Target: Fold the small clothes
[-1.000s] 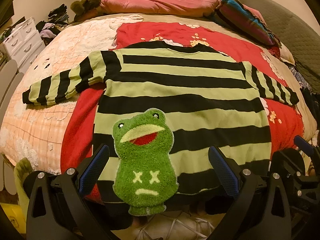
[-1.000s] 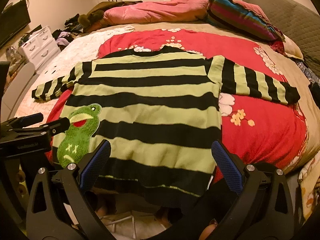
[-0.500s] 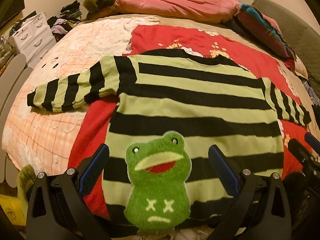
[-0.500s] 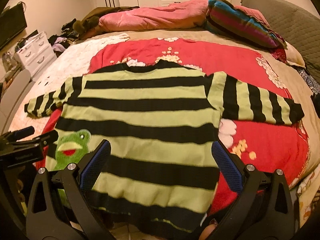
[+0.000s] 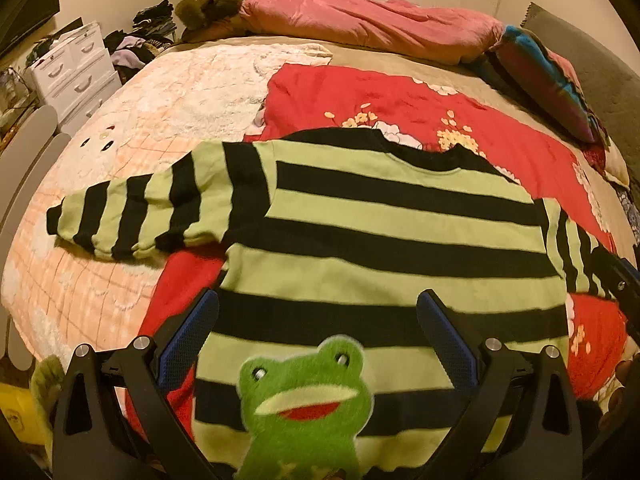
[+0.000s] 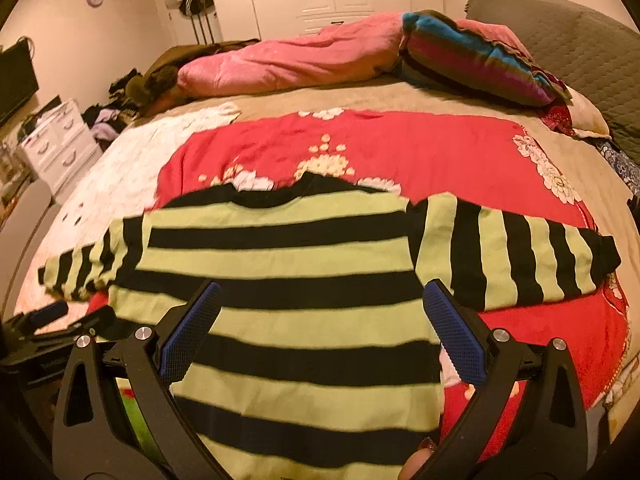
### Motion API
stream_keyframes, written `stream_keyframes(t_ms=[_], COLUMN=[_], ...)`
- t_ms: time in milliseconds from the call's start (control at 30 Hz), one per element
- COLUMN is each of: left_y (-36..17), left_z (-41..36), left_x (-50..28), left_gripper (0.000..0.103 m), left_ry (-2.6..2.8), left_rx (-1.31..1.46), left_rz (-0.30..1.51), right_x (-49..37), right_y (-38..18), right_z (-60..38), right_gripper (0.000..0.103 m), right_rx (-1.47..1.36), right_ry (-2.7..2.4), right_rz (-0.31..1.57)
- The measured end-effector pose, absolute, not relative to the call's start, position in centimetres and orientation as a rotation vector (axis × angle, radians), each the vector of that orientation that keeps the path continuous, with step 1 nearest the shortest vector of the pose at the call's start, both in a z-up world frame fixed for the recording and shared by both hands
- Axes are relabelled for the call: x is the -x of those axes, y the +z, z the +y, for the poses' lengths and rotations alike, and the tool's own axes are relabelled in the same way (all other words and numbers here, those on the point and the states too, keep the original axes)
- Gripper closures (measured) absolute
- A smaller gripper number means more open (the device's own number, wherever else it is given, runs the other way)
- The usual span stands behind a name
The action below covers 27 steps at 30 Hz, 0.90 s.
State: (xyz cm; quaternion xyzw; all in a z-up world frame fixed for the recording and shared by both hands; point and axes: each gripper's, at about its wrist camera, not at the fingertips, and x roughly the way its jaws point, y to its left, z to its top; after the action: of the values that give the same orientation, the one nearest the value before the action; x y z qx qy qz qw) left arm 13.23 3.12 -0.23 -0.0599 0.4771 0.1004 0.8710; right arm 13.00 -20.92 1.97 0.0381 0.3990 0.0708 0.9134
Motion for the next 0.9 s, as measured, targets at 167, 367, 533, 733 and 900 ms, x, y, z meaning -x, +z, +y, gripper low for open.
stream_keyframes(t_ms=[167,367,533,733,900], left_y=[-0.7,-1.0,-1.6,-2.4,-3.5], left_z=[2.0,0.2,-1.5,-3.9,-5.9], left_x=[-15.5,-18.3,-20.3,-22.2,-23.3], left_gripper=[0.004,0.004,0.004,0.004,0.004], left_ry=[0.201,0.189,0.171,0.13,0.09], left_rx=[0.129,0.136,0.139,0.136,0.151], left_rz=[1.007,1.016,1.029,1.035,1.045], right_x=[-15.2,-18.0,-20.5,-22.1,-21.9], right_y=[2.2,2.4,2.5,2.8,1.3], right_z=[-22.5,-26.6,-31.4,-37.8,-42.9], right_gripper=[0.008,0.008,0.008,0.008,0.008], right_rx=[-0.093,-0.139,-0.207,-0.317,-0.326], right_ry=[0.118,0.036,-0.057,-0.207,-0.328], right_rz=[0.811,0.796,0.788,0.724,0.732])
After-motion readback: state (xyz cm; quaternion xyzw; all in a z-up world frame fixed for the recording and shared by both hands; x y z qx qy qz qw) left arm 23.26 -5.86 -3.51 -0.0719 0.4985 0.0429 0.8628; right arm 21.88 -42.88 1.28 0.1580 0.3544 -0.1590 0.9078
